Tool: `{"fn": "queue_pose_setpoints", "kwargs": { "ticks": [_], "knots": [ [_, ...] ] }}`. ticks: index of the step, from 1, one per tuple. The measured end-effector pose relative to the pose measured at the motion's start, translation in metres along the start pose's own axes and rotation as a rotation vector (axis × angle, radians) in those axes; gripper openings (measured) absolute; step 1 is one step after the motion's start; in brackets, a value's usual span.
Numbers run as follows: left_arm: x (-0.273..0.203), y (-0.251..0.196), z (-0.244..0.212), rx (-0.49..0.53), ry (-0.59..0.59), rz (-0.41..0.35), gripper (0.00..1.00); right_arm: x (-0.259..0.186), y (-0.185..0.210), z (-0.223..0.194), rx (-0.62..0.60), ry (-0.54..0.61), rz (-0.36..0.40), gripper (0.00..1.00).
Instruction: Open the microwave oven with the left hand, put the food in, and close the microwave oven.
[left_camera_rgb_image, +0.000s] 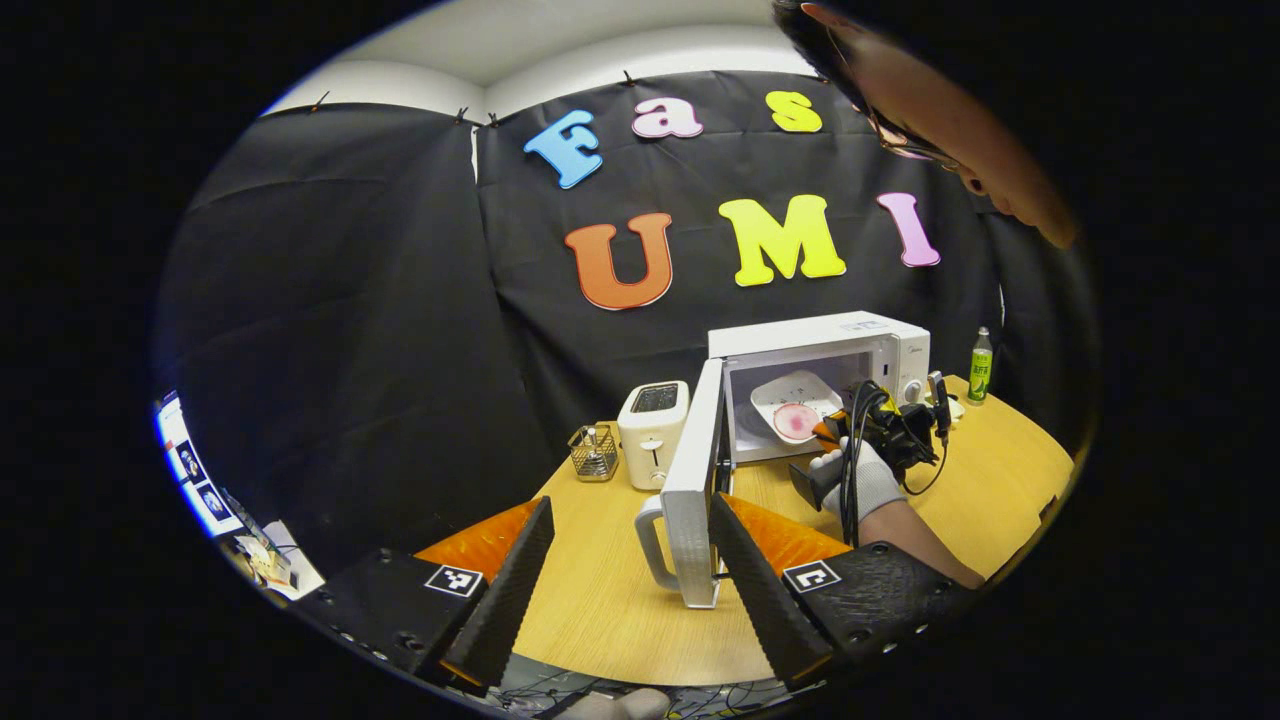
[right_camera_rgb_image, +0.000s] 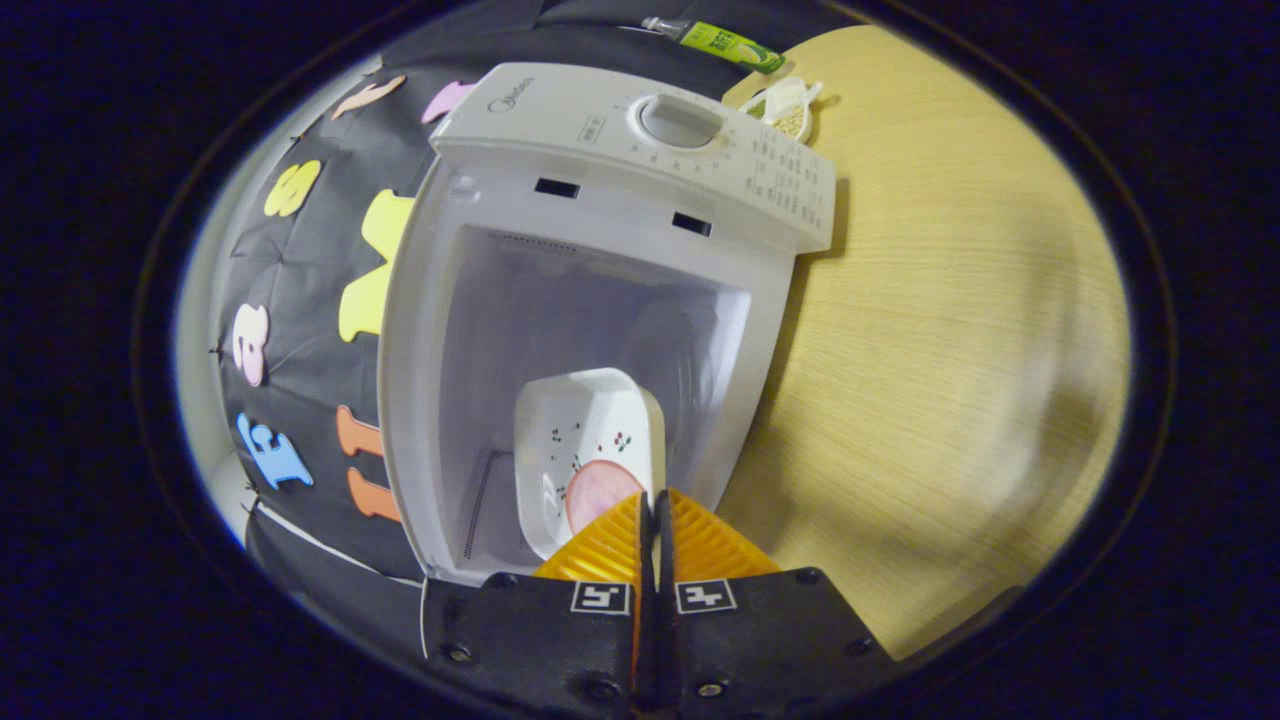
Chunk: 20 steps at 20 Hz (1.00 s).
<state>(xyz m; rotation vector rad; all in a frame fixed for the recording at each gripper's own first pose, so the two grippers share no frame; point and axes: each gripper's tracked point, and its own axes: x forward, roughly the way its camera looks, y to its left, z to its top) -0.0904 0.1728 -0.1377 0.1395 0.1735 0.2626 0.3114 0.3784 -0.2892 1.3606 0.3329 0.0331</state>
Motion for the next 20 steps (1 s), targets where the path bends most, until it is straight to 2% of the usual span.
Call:
{"fn": "queue_pose_setpoints", "kwargs": {
  "ticks": [3, 4, 5, 6, 7, 9, 12, 13, 14, 15, 16, 17, 19, 20],
  "knots": [
    [0.008, 0.003, -0.006, 0.004, 0.022, 0.014, 0.93, 0.033, -0.003, 0.017, 0.02, -0.065, -0.001, 0.04],
    [0.011, 0.003, -0.006, 0.001, 0.026, 0.014, 0.93, 0.041, -0.004, 0.021, 0.026, -0.073, -0.004, 0.0],
    [0.014, 0.003, -0.006, -0.002, 0.03, 0.017, 0.93, 0.047, -0.005, 0.019, 0.016, -0.075, -0.014, 0.04],
    [0.016, 0.002, -0.006, -0.005, 0.032, 0.018, 0.93, 0.051, -0.007, 0.023, 0.003, -0.085, -0.02, 0.0],
    [0.018, 0.001, -0.006, -0.006, 0.032, 0.02, 0.93, 0.054, -0.01, 0.026, -0.01, -0.095, -0.029, 0.04],
    [0.023, -0.003, -0.005, -0.007, 0.033, 0.022, 0.93, 0.059, -0.011, 0.032, -0.026, -0.113, -0.033, 0.06],
    [0.027, -0.007, -0.005, 0.0, 0.034, 0.018, 0.93, 0.056, -0.005, 0.021, -0.054, -0.081, 0.004, 0.15],
    [0.027, -0.007, -0.002, 0.003, 0.027, 0.018, 0.93, 0.052, 0.002, 0.023, -0.071, -0.081, 0.04, 0.16],
    [0.027, -0.007, 0.001, 0.007, 0.02, 0.018, 0.93, 0.046, 0.01, 0.021, -0.094, -0.082, 0.064, 0.11],
    [0.028, -0.008, 0.005, 0.008, 0.014, 0.016, 0.93, 0.033, 0.015, 0.022, -0.136, -0.097, 0.068, 0.45],
    [0.029, -0.009, 0.01, 0.01, 0.009, 0.015, 0.93, 0.015, 0.023, 0.022, -0.203, -0.119, 0.071, 0.65],
    [0.028, -0.01, 0.016, 0.008, 0.001, 0.01, 0.93, 0.0, 0.031, 0.024, -0.275, -0.139, 0.084, 0.76],
    [0.028, -0.01, 0.034, 0.011, -0.029, -0.001, 0.93, -0.028, 0.05, 0.028, -0.438, -0.167, 0.122, 0.9],
    [0.028, -0.01, 0.042, 0.012, -0.044, -0.006, 0.93, -0.042, 0.058, 0.029, -0.526, -0.161, 0.13, 0.83]
  ]
}}
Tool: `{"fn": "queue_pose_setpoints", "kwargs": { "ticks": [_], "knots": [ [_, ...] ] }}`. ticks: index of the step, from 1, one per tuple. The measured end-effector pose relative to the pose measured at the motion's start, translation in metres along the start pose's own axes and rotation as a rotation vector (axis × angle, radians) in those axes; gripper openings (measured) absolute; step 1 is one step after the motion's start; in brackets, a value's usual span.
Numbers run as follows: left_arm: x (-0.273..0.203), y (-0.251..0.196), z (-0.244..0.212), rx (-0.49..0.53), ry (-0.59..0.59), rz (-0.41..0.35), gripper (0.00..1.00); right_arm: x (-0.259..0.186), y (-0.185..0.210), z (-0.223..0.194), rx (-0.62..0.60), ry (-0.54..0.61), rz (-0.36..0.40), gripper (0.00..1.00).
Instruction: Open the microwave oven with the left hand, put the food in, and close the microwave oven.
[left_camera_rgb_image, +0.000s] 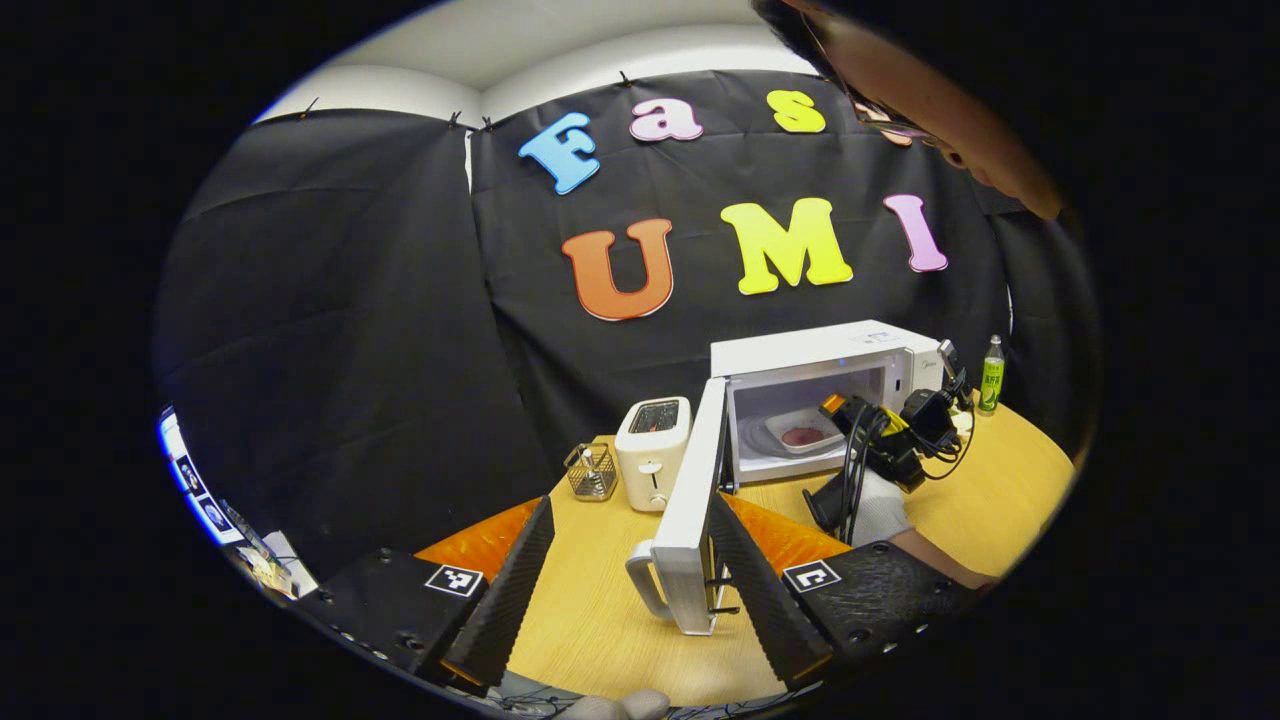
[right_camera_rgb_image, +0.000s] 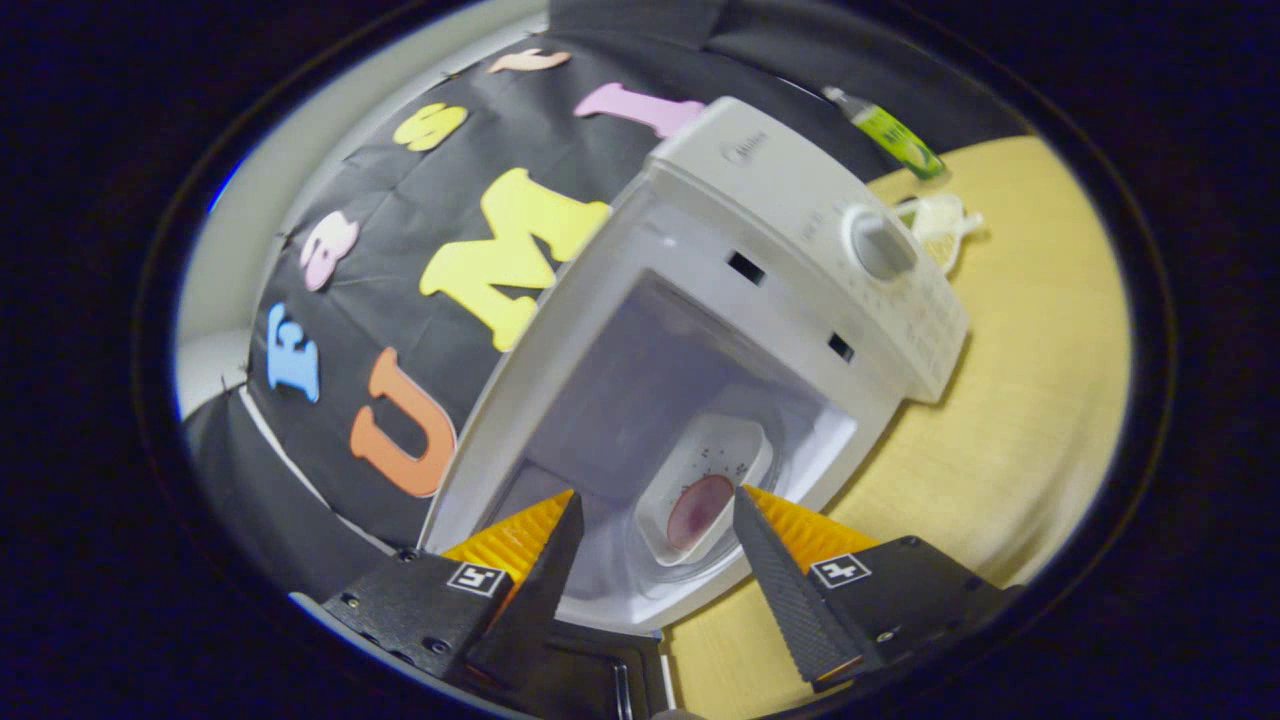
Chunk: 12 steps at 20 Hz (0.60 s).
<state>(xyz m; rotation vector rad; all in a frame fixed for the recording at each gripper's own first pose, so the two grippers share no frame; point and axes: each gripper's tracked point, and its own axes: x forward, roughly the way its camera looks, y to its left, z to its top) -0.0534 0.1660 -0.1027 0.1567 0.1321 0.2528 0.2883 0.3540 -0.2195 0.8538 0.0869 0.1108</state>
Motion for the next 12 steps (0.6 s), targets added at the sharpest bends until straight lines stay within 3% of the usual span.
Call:
{"fn": "queue_pose_setpoints", "kwargs": {
  "ticks": [1, 2, 3, 4, 5, 7, 9, 10, 12],
  "knots": [
    [0.0, 0.0, 0.009, -0.003, -0.018, -0.005, 0.93, -0.012, 0.004, 0.008, -0.075, 0.011, 0.009, 0.88],
    [-0.001, 0.0, 0.015, -0.009, -0.029, -0.011, 0.93, -0.023, 0.007, 0.016, -0.138, 0.031, 0.007, 0.99],
    [-0.002, 0.0, 0.021, -0.02, -0.039, -0.015, 0.93, -0.035, 0.006, 0.026, -0.202, 0.041, 0.004, 0.88],
    [-0.002, -0.004, 0.028, -0.038, -0.05, -0.031, 0.93, -0.047, 0.011, 0.037, -0.256, 0.049, 0.017, 0.89],
    [-0.002, -0.007, 0.033, -0.053, -0.057, -0.047, 0.93, -0.06, 0.014, 0.051, -0.313, 0.063, 0.031, 0.99],
    [-0.002, -0.017, 0.046, -0.068, -0.087, -0.087, 0.93, -0.089, 0.013, 0.086, -0.409, 0.042, 0.036, 1.0],
    [0.002, -0.024, 0.057, -0.087, -0.106, -0.122, 0.93, -0.111, 0.004, 0.116, -0.49, 0.032, 0.034, 1.0],
    [0.003, -0.028, 0.06, -0.098, -0.111, -0.138, 0.93, -0.125, 0.004, 0.128, -0.526, 0.046, 0.032, 0.89],
    [0.007, -0.031, 0.07, -0.105, -0.125, -0.159, 0.93, -0.151, -0.006, 0.156, -0.58, 0.054, 0.0, 0.91]
  ]
}}
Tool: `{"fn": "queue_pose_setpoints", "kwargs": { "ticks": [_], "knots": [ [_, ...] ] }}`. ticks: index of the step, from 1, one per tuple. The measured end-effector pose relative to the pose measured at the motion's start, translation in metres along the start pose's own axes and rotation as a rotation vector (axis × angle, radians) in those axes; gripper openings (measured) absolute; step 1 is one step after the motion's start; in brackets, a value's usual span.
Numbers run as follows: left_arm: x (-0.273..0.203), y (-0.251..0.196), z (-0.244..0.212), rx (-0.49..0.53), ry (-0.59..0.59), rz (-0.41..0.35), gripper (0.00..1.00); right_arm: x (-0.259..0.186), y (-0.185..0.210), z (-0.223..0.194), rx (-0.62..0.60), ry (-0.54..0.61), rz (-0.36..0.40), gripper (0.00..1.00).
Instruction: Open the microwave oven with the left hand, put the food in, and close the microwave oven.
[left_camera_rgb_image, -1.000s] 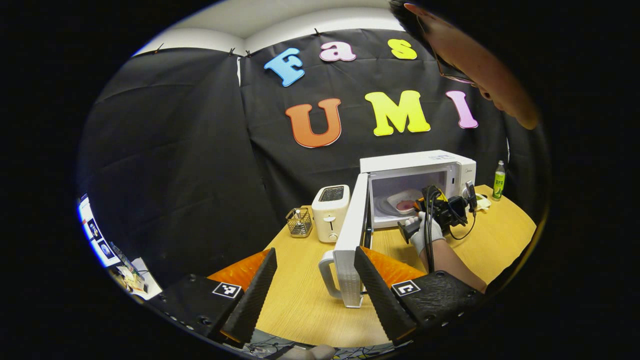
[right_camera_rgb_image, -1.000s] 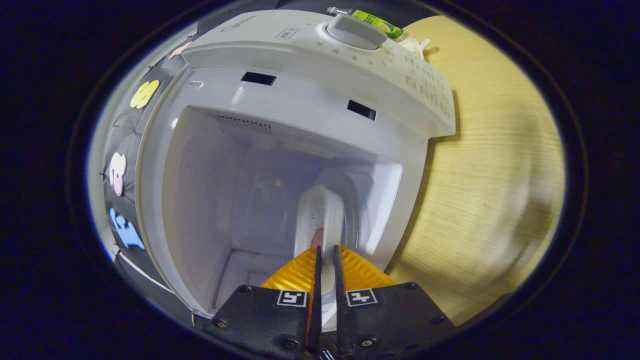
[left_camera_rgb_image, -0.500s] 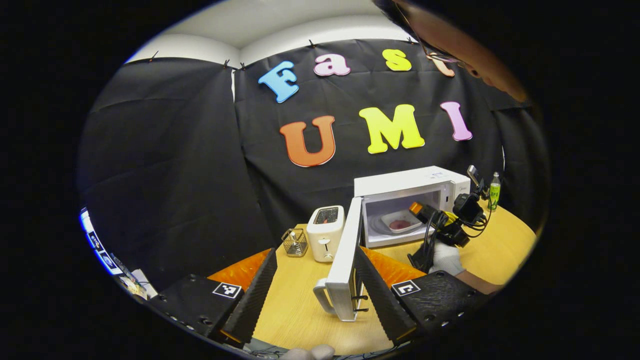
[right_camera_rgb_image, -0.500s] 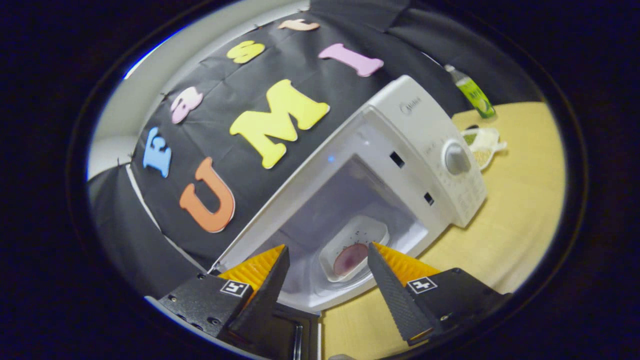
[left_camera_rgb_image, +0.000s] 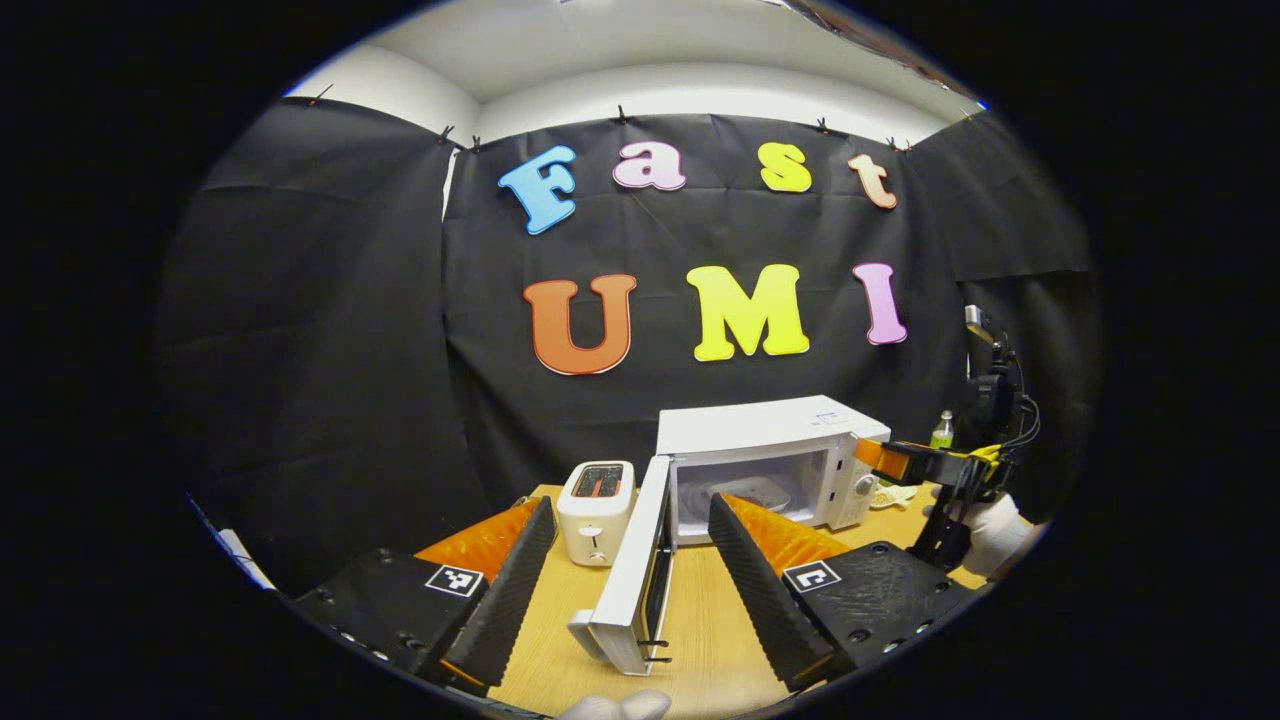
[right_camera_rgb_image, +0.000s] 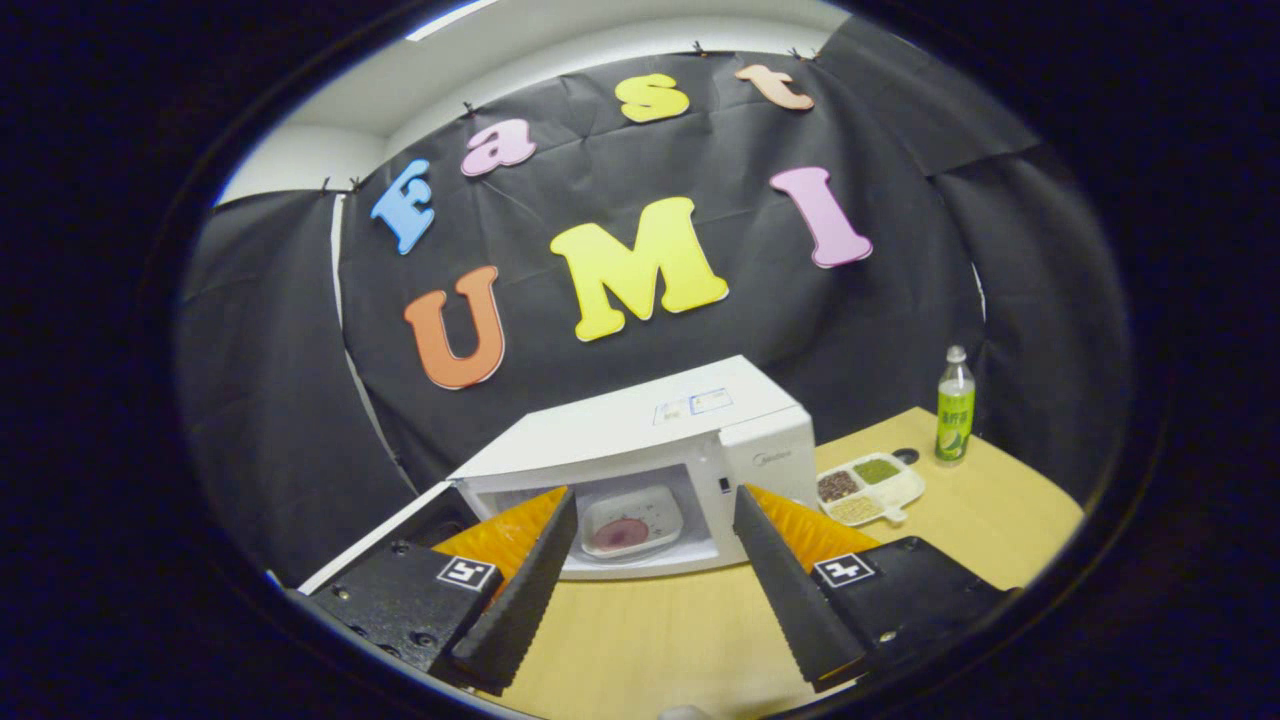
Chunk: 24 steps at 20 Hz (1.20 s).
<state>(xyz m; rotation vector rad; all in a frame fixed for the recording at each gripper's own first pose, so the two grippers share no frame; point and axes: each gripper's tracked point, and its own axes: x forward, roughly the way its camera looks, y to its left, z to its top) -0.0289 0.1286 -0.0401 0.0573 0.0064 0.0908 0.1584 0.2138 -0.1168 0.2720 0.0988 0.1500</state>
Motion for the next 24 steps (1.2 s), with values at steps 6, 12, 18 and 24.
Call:
{"fn": "queue_pose_setpoints", "kwargs": {
  "ticks": [6, 12, 18, 24],
  "knots": [
    [0.017, 0.013, 0.02, -0.046, -0.049, -0.016, 0.93, -0.066, -0.068, 0.043, -0.127, 0.007, -0.098, 0.9],
    [0.029, 0.041, 0.011, -0.055, -0.053, 0.039, 0.79, -0.112, -0.112, 0.066, -0.197, 0.03, -0.174, 0.91],
    [0.028, 0.053, 0.008, -0.031, -0.071, 0.053, 0.78, -0.132, -0.113, 0.064, -0.18, 0.063, -0.163, 1.0],
    [0.028, 0.059, -0.029, -0.027, -0.031, 0.009, 0.28, -0.141, -0.099, 0.062, -0.207, 0.082, -0.142, 0.92]
  ]
}}
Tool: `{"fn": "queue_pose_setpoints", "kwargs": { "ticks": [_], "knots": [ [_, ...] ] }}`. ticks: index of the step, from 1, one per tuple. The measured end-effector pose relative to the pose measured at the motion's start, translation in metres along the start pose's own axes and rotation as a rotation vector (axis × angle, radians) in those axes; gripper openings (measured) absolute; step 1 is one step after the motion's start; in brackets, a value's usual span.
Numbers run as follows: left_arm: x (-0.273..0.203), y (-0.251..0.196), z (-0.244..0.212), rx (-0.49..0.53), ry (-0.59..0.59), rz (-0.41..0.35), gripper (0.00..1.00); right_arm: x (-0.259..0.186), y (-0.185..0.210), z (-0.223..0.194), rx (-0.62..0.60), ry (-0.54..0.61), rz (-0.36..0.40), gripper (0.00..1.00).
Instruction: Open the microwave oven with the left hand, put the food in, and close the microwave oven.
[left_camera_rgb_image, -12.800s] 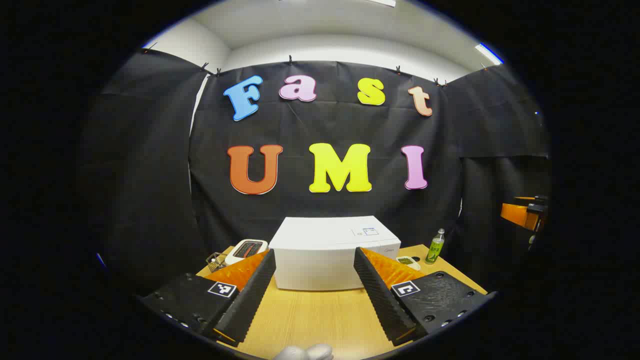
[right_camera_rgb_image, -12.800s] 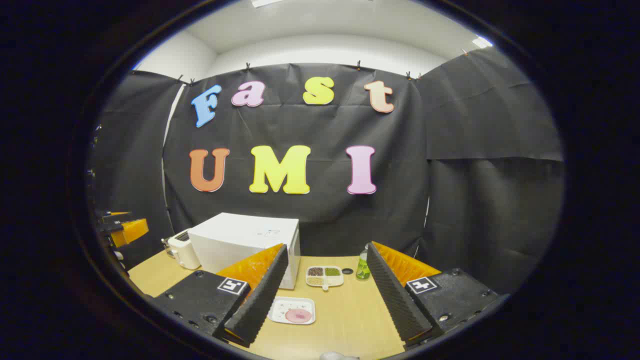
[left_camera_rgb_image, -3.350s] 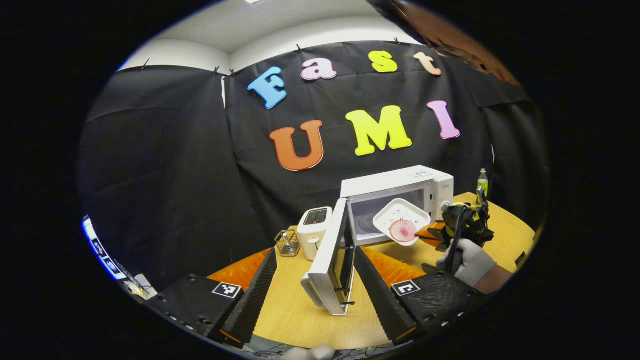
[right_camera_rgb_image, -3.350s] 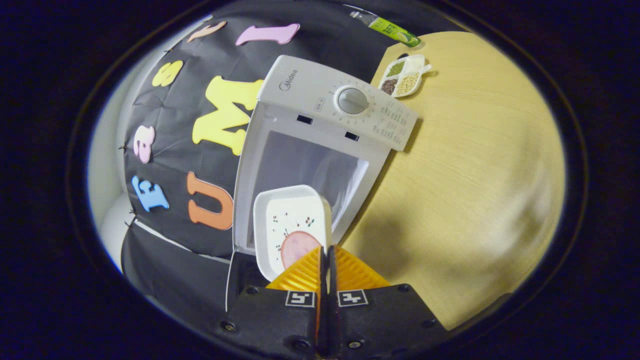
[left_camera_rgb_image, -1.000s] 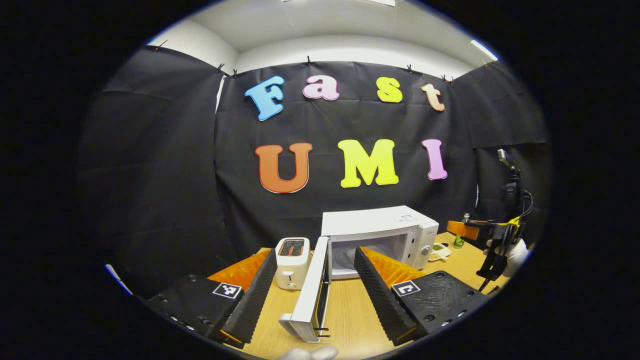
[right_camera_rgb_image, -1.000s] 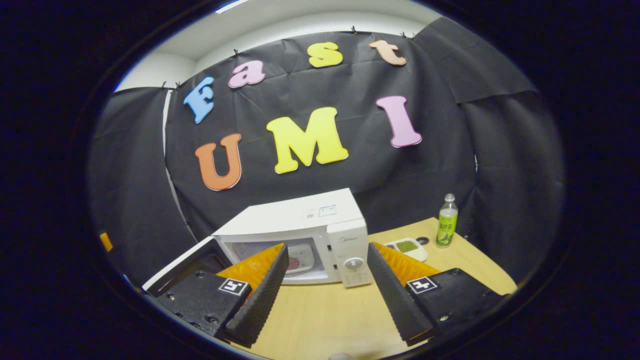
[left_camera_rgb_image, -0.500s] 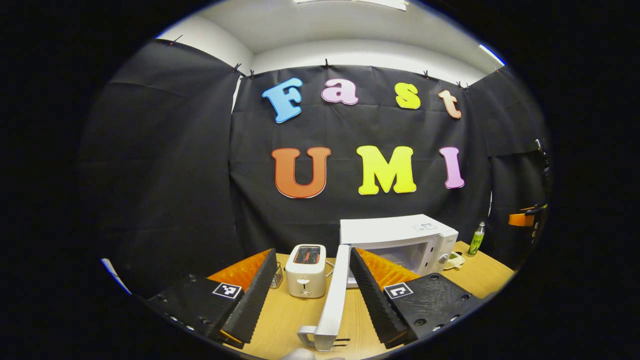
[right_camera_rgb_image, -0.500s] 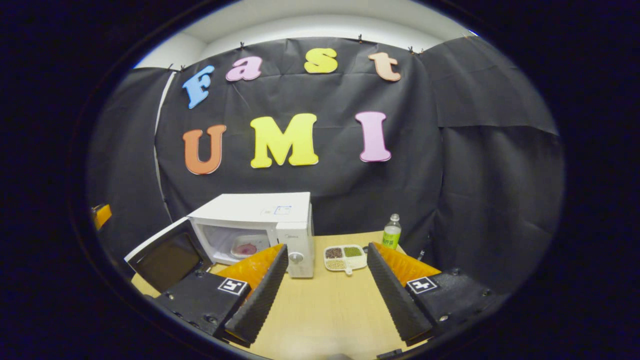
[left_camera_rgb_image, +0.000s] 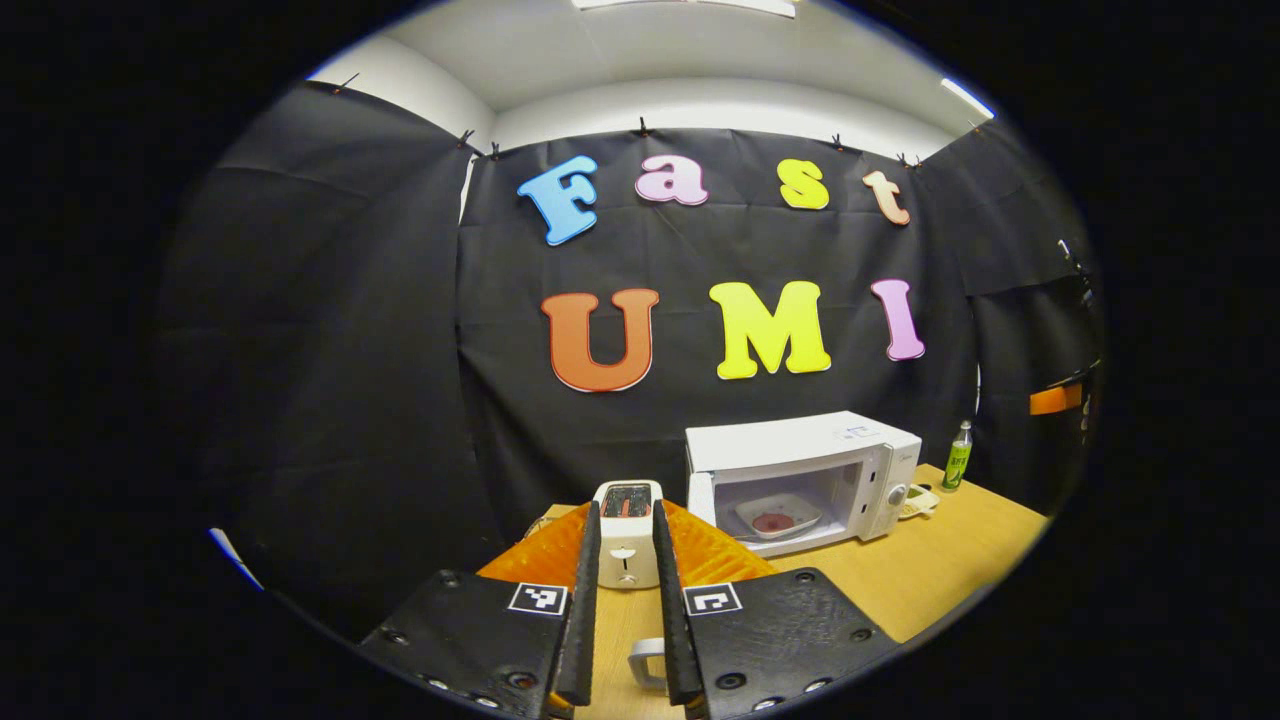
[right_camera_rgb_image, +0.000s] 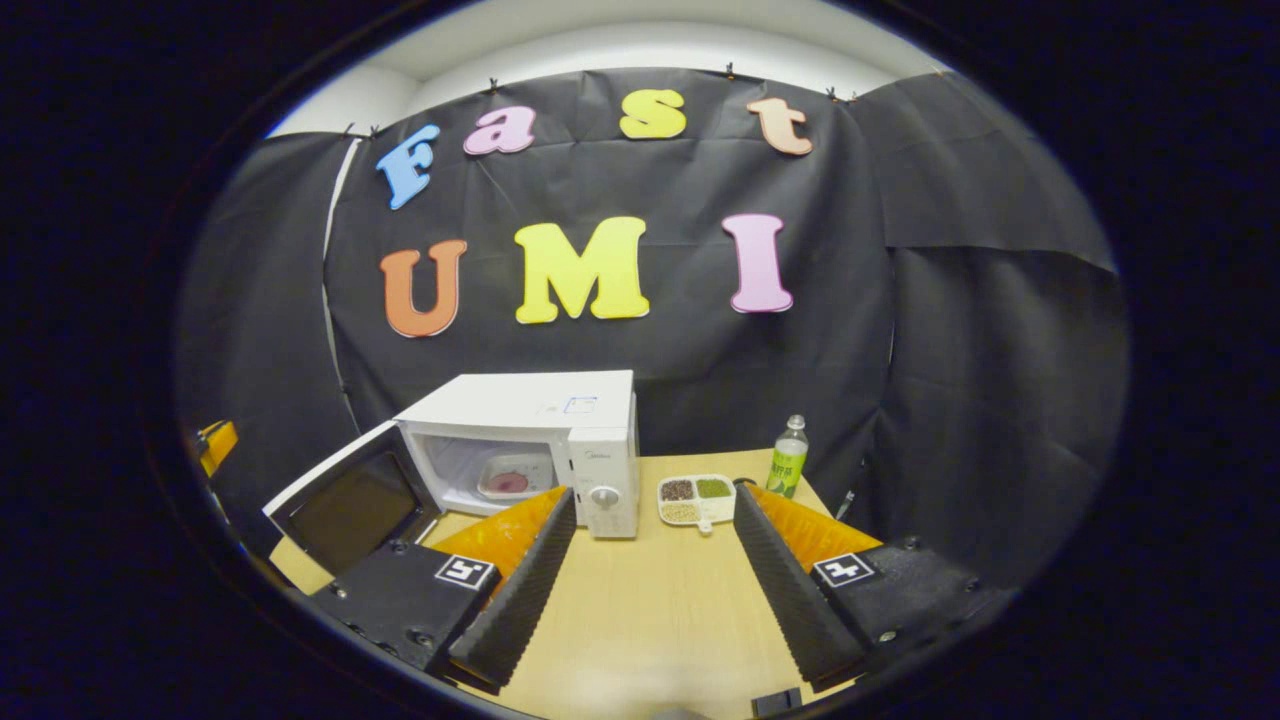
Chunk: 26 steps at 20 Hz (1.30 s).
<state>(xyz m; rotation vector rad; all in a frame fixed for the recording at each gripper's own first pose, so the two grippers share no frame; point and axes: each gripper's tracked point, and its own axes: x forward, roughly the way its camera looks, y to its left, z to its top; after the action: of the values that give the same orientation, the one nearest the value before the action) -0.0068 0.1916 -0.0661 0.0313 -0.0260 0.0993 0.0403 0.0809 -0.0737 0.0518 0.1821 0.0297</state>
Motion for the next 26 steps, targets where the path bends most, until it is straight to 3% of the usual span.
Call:
{"fn": "queue_pose_setpoints", "kwargs": {
  "ticks": [1, 3, 4, 5, 6, 7, 8, 12, 19, 20, 22, 23, 24, 25, 26],
  "knots": [
    [-0.003, 0.004, -0.005, -0.004, -0.003, 0.017, 0.25, -0.003, 0.001, 0.002, 0.0, -0.002, 0.002, 0.92],
    [0.001, 0.012, -0.032, -0.024, 0.052, 0.019, 0.0, -0.007, 0.001, 0.003, 0.002, -0.001, 0.0, 0.92],
    [0.006, 0.02, -0.042, -0.022, 0.062, 0.036, 0.04, -0.01, 0.0, 0.003, 0.002, 0.002, -0.005, 0.92],
    [0.007, 0.026, -0.051, -0.009, 0.075, 0.049, 0.0, -0.012, -0.002, 0.003, 0.001, 0.004, -0.01, 1.0],
    [0.01, 0.026, -0.066, 0.006, 0.094, 0.044, 0.0, -0.013, -0.003, 0.002, 0.001, 0.011, -0.017, 1.0],
    [0.013, 0.027, -0.079, 0.02, 0.112, 0.039, 0.0, -0.016, -0.003, 0.001, 0.004, 0.017, -0.019, 0.92],
    [0.016, 0.025, -0.094, 0.026, 0.138, 0.026, 0.0, -0.018, -0.004, -0.001, 0.003, 0.025, -0.024, 1.0],
    [0.014, 0.02, -0.129, 0.046, 0.192, -0.008, 0.0, -0.027, -0.008, -0.003, -0.007, 0.041, -0.046, 1.0],
    [0.015, 0.016, -0.146, 0.034, 0.218, -0.01, 0.0, -0.036, -0.001, -0.019, 0.024, 0.083, -0.035, 1.0],
    [0.015, 0.01, -0.146, 0.035, 0.218, -0.024, 0.0, -0.036, 0.002, -0.021, 0.025, 0.089, -0.023, 0.92],
    [0.013, -0.002, -0.149, 0.04, 0.222, -0.048, 0.0, -0.039, 0.005, -0.022, 0.018, 0.092, -0.013, 0.92],
    [0.011, -0.008, -0.149, 0.042, 0.224, -0.057, 0.0, -0.04, 0.005, -0.022, 0.016, 0.09, -0.008, 1.0],
    [0.011, -0.017, -0.148, 0.044, 0.22, -0.072, 0.11, -0.041, 0.006, -0.021, 0.018, 0.089, -0.001, 1.0],
    [0.009, -0.026, -0.148, 0.043, 0.217, -0.085, 0.0, -0.042, 0.006, -0.019, 0.018, 0.09, 0.006, 1.0],
    [0.008, -0.035, -0.147, 0.042, 0.217, -0.099, 0.0, -0.042, 0.004, -0.02, 0.016, 0.097, 0.007, 1.0]
  ]
}}
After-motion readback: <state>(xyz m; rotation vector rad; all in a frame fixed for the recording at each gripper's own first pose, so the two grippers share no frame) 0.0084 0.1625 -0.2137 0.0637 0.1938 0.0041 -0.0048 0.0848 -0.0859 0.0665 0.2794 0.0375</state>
